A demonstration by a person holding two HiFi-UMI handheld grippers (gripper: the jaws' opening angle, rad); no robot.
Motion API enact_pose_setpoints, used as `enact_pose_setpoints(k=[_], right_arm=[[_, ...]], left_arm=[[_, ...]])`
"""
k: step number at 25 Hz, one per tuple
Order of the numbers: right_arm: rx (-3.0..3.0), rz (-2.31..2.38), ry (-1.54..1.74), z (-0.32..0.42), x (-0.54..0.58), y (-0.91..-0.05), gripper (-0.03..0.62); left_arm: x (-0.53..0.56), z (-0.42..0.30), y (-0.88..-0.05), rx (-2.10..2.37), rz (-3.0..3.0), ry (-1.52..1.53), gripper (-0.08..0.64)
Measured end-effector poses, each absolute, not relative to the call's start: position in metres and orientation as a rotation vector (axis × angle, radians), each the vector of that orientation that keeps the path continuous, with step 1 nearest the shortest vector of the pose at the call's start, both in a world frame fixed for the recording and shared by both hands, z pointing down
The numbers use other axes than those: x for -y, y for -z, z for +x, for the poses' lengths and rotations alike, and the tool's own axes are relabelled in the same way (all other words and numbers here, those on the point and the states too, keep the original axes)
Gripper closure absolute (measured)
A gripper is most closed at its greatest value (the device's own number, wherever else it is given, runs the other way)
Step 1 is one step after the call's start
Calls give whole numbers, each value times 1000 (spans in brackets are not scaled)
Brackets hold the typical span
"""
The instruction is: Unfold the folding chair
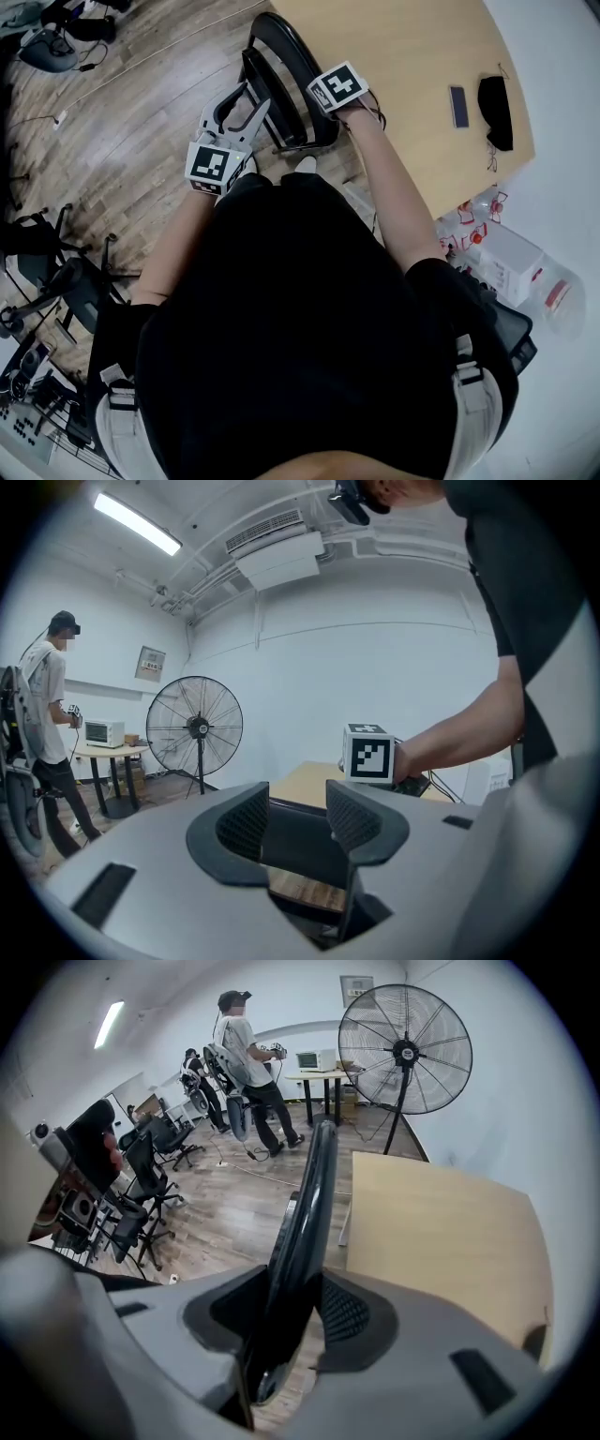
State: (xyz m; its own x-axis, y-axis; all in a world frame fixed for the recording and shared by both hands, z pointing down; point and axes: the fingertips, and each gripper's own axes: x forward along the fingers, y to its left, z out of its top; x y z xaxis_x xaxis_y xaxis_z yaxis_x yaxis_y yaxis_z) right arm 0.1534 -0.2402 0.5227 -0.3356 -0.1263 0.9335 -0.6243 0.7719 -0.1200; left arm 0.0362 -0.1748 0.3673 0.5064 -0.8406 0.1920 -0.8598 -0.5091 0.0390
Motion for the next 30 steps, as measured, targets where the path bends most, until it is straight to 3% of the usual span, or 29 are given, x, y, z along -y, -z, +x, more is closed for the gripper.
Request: enact_pose_setpoints(k=[18,30], right_arm=[[2013,437,-521,112,209,-514,422],[2029,409,-504,60,177,-508,414]], left_arm=[[157,22,-406,1724,2368,-312,376],[168,-35,-454,1774,2127,-308,374]])
